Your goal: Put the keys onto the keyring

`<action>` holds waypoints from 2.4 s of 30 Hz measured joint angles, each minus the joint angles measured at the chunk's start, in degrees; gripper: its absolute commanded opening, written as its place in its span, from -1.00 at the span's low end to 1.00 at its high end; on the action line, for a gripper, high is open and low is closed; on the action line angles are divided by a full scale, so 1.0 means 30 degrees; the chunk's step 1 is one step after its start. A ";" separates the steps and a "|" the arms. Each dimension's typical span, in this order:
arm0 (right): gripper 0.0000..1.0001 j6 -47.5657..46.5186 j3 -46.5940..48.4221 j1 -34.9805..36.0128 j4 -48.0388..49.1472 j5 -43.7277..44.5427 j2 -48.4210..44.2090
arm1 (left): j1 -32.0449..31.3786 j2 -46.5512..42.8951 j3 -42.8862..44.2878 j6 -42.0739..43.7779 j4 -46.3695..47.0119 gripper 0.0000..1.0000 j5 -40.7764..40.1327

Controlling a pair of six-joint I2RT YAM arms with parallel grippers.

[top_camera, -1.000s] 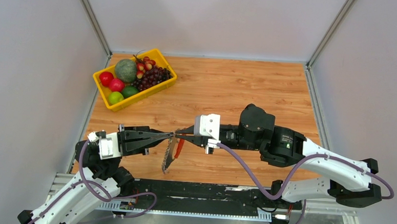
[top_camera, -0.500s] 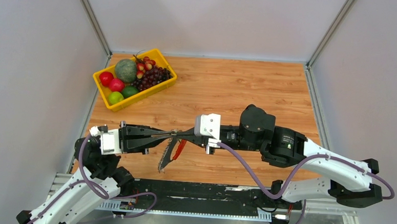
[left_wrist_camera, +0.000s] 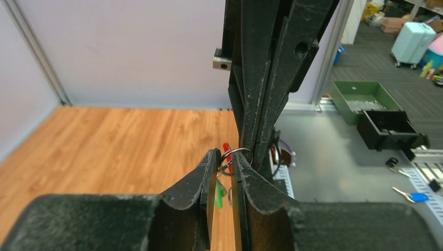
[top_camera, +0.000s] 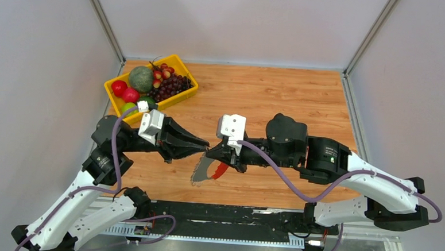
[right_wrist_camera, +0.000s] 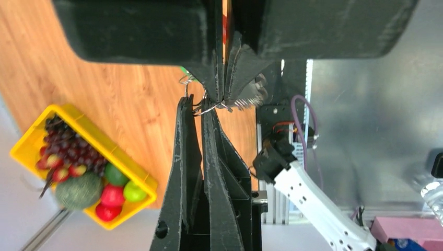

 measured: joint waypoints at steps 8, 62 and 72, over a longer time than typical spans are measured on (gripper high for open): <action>-1.00 0.2018 0.0430 0.0087 -0.2091 0.0823 0.0663 | 0.0029 0.0022 -0.0503 -0.0058 -0.2025 -0.61 0.1027; 0.23 1.3333 -1.5008 -0.3956 -0.1501 0.2339 -0.1974 | -0.0007 -0.2492 -0.6965 -0.3366 -0.2113 0.72 -0.4182; 0.22 1.8535 -1.7515 -0.4335 -0.0852 0.4116 -0.1865 | -0.0007 -0.4932 -0.9333 -0.5654 -0.1785 1.00 -0.9683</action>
